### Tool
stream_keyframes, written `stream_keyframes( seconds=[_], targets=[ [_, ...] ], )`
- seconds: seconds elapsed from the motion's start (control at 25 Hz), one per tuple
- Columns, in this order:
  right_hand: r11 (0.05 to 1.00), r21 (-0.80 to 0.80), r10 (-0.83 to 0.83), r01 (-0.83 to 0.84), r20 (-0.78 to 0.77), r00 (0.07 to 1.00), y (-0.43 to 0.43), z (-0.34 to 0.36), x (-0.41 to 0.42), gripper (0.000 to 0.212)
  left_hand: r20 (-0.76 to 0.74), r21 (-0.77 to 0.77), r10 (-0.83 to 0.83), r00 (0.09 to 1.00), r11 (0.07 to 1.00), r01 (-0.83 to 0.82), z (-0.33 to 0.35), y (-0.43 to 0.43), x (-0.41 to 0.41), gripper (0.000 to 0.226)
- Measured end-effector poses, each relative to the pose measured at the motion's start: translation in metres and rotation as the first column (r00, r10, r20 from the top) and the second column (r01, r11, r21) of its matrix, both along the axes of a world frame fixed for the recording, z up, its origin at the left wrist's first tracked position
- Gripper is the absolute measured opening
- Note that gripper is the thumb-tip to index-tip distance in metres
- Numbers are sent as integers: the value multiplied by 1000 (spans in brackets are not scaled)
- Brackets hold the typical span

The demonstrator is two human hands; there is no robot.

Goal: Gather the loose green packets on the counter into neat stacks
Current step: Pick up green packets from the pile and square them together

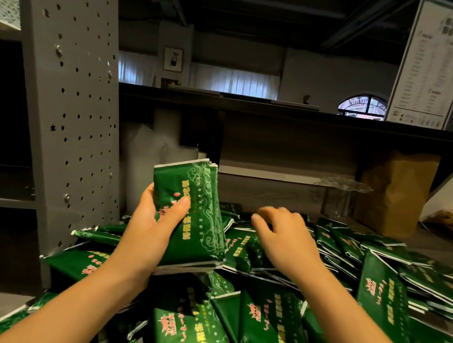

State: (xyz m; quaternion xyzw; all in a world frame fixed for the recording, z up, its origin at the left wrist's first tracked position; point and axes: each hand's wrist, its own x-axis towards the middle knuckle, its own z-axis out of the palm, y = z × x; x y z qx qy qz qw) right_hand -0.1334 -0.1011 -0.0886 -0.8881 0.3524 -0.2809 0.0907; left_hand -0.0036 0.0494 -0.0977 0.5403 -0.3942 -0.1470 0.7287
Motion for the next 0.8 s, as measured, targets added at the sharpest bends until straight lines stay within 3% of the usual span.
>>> stream_keyframes(
  seconds=[0.08, 0.16, 0.28, 0.44, 0.56, 0.64, 0.72, 0.8],
  targets=[
    [992, 28, -109, 120, -264, 958, -3, -11, 3, 69, -19, 7, 32, 999, 999, -32, 0, 0, 2, 43],
    [990, 34, -115, 138, -387, 915, 1, -22, 8, 87, 27, 9, 69, 997, 998, -69, 1, 0, 0, 52],
    [989, 73, -87, 127, -401, 912, 1, -28, 11, 94, 170, 21, 120, 978, 992, -126, 0, 0, 1, 64],
    [992, 97, -49, 82, -300, 953, -4, -24, 8, 85, 169, 19, 145, 975, 989, -150, 0, 0, 6, 69],
    [999, 38, -22, 28, -154, 988, 0, -22, 8, 75, 183, 32, 128, 975, 990, -136, 1, 1, 4, 73],
    [997, 66, 21, -26, 66, 998, 1, -16, 5, 68, 183, 37, 131, 974, 989, -140, 0, 1, 6, 73],
    [995, 84, 31, -60, 309, 951, 2, -6, 1, 66, 172, 37, 138, 975, 988, -147, -1, 0, 10, 72],
    [981, 127, 51, -145, 556, 830, 7, 4, -1, 62, 117, 39, 128, 985, 990, -133, -1, -1, 13, 68]
  ],
)
